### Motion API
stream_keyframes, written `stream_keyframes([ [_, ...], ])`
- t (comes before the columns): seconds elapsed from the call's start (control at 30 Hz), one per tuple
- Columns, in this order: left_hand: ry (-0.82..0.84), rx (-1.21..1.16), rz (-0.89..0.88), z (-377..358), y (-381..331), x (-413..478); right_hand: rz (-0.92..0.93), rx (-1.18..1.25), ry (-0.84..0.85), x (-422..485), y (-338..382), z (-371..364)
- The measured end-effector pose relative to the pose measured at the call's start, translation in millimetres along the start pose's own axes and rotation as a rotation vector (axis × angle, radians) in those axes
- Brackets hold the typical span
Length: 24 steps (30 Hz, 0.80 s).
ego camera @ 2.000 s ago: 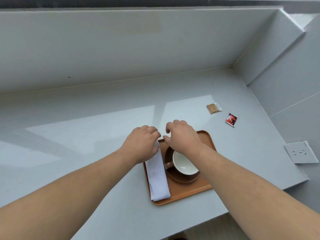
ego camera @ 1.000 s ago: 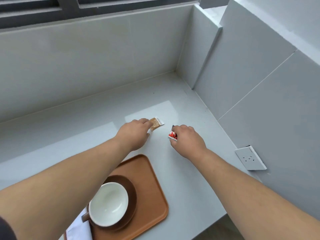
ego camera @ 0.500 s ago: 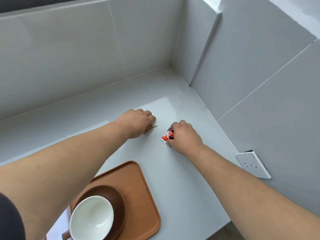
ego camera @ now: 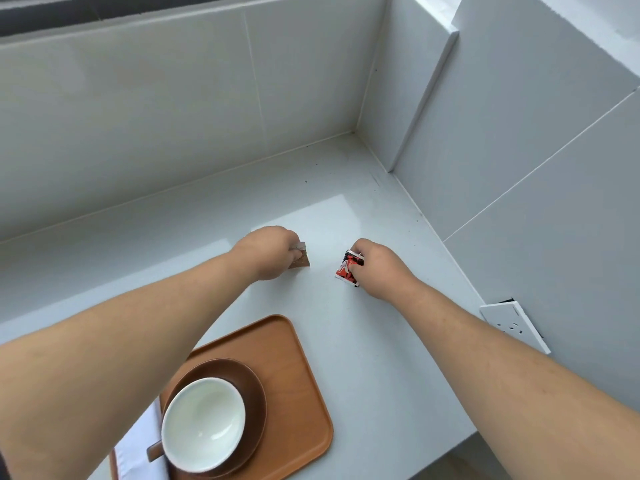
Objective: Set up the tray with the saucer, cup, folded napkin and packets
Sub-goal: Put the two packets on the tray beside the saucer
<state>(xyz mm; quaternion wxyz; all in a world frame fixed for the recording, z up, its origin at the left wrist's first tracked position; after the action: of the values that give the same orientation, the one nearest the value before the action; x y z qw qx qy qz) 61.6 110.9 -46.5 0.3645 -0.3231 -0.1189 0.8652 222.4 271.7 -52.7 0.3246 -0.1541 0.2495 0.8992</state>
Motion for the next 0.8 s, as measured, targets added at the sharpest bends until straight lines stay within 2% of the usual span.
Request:
stream_keyframes([
  [0.1, -0.013, -0.174, 0.067, 2.9, 11.8, -20.5, -0.005, 0.065, 0.012, -7.3, 10.3, 3.5],
  [0.47, 0.08, -0.381, 0.144, -17.3, 58.4, -89.3, 0.062, 0.094, 0.151, -42.4, 66.5, -12.4],
  [0.67, 0.094, -0.433, 0.178, -28.7, 72.6, -112.8, 0.105, 0.061, 0.212, -57.0, 92.5, -36.7],
  [0.8, 0.082, -0.379, 0.166, -33.3, 75.4, -120.1, 0.119, 0.015, 0.24, -63.3, 99.6, -50.2],
])
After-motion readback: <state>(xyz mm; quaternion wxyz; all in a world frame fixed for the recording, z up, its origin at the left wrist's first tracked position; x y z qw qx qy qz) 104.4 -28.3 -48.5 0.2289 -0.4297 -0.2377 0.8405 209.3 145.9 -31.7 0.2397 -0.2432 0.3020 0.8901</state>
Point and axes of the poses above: each hand's wrist, its own x-axis towards the middle knuckle, its own z-axis out of the back of the hand, y = z × x, the point moved 3 cm from there along x, towards the middle knuckle, and after that the axes turned 10 degrees about -x, right-handed, at the moved point
